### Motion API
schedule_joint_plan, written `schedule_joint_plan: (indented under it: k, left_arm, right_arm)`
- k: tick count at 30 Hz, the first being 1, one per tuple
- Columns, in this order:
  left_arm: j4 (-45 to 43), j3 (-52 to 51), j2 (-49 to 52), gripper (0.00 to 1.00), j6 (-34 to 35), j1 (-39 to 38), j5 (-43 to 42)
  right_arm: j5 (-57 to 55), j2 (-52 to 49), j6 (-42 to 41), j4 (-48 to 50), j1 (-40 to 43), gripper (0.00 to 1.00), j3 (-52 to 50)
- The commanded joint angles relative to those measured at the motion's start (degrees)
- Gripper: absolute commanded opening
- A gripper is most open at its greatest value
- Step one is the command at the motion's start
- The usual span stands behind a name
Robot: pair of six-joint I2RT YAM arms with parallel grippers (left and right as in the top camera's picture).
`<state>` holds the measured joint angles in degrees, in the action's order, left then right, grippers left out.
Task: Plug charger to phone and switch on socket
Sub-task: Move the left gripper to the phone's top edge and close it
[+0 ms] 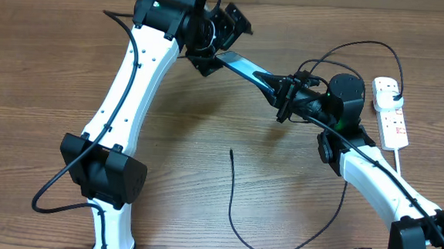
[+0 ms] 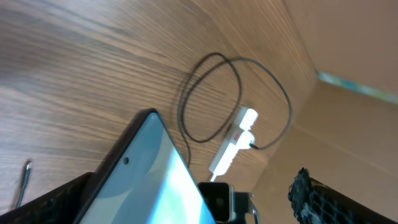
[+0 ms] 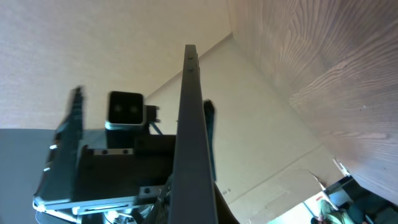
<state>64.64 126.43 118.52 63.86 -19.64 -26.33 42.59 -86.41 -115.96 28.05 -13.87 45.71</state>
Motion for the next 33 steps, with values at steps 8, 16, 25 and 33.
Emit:
schedule_joint_plan:
  k: [8, 16, 25, 33]
  left_arm:
    - [-3.4, -6.4, -1.6, 1.00, -4.0, 0.2, -6.7]
    - [-3.7, -6.4, -1.6, 1.00, -0.5, 0.3, -5.7]
    - [-7.7, -6.4, -1.6, 1.00, 4.4, -0.9, -4.5]
    - [-10.3, -8.4, -1.6, 1.00, 6.9, -2.0, -2.6]
  right_arm:
    - [-4.0, 0.5, -7.9, 1.0, 0.1, 0.04, 1.3]
    - [-7.6, 0.5, -7.9, 1.0, 0.1, 0.03, 1.3]
    - [-12.4, 0.5, -7.9, 1.0, 0.1, 0.04, 1.3]
    - [-14.1, 0.5, -7.9, 1.1, 0.1, 0.03, 1.3]
